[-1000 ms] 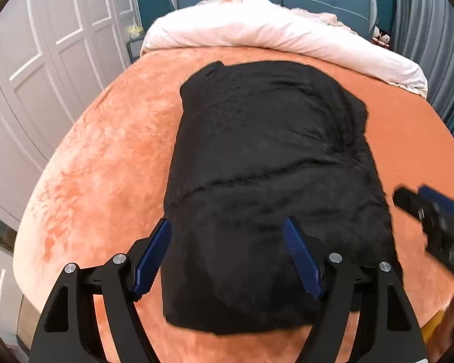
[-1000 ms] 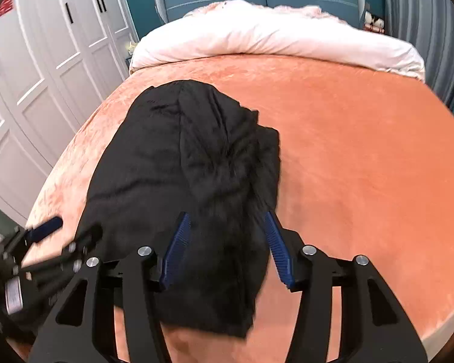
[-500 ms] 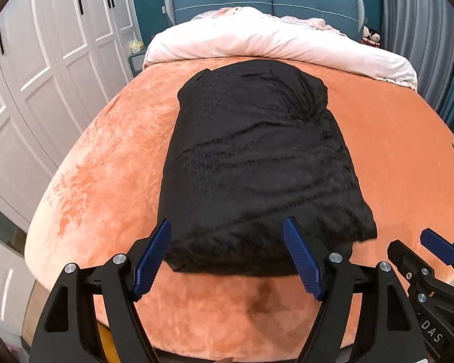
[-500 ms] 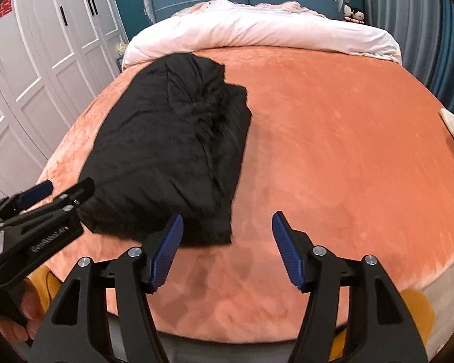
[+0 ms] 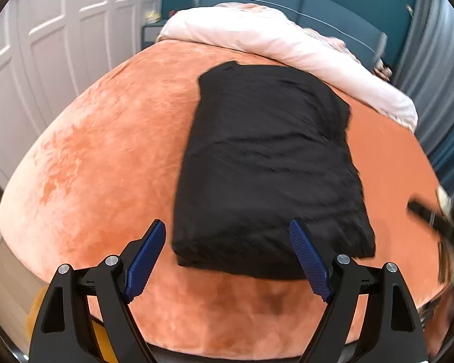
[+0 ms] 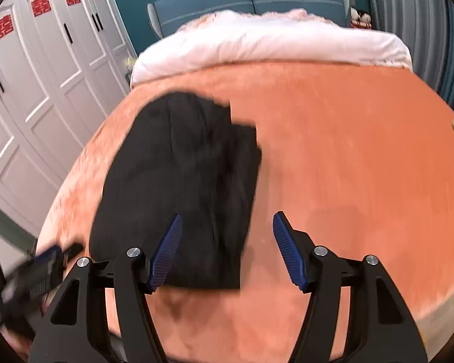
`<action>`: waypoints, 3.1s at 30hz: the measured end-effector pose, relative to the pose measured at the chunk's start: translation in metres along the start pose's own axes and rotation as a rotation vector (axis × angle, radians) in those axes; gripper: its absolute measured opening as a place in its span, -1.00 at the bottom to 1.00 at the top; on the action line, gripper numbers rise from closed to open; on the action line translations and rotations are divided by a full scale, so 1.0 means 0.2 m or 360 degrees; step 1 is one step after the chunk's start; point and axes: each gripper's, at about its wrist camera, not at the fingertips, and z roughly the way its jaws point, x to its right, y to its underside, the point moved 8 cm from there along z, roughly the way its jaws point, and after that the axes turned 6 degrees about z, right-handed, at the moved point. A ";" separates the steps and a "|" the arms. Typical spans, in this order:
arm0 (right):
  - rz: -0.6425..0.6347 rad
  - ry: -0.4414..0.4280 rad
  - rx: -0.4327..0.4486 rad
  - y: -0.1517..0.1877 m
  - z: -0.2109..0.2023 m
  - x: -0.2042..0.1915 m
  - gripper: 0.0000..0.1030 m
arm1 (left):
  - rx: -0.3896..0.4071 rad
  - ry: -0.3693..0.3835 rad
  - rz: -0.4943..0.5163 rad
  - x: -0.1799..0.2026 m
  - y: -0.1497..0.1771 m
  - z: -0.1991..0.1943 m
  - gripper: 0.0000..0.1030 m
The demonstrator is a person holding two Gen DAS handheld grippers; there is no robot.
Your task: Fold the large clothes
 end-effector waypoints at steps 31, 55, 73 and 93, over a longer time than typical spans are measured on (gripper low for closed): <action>-0.0047 0.0273 -0.0254 -0.06 0.98 0.11 -0.82 | -0.0153 0.0156 0.0051 0.05 -0.10 0.47 0.90; -0.0132 0.0064 -0.0402 0.38 0.57 -0.03 -0.77 | -0.0172 -0.0040 0.0151 0.09 -0.04 0.36 0.90; -0.0223 0.0085 -0.0185 0.56 0.01 -0.12 -0.33 | -0.0054 -0.0187 0.0187 0.07 0.17 0.08 0.82; -0.0160 0.0226 0.0011 0.80 -0.18 -0.05 0.16 | 0.0077 -0.0285 0.0268 0.23 0.32 -0.04 0.82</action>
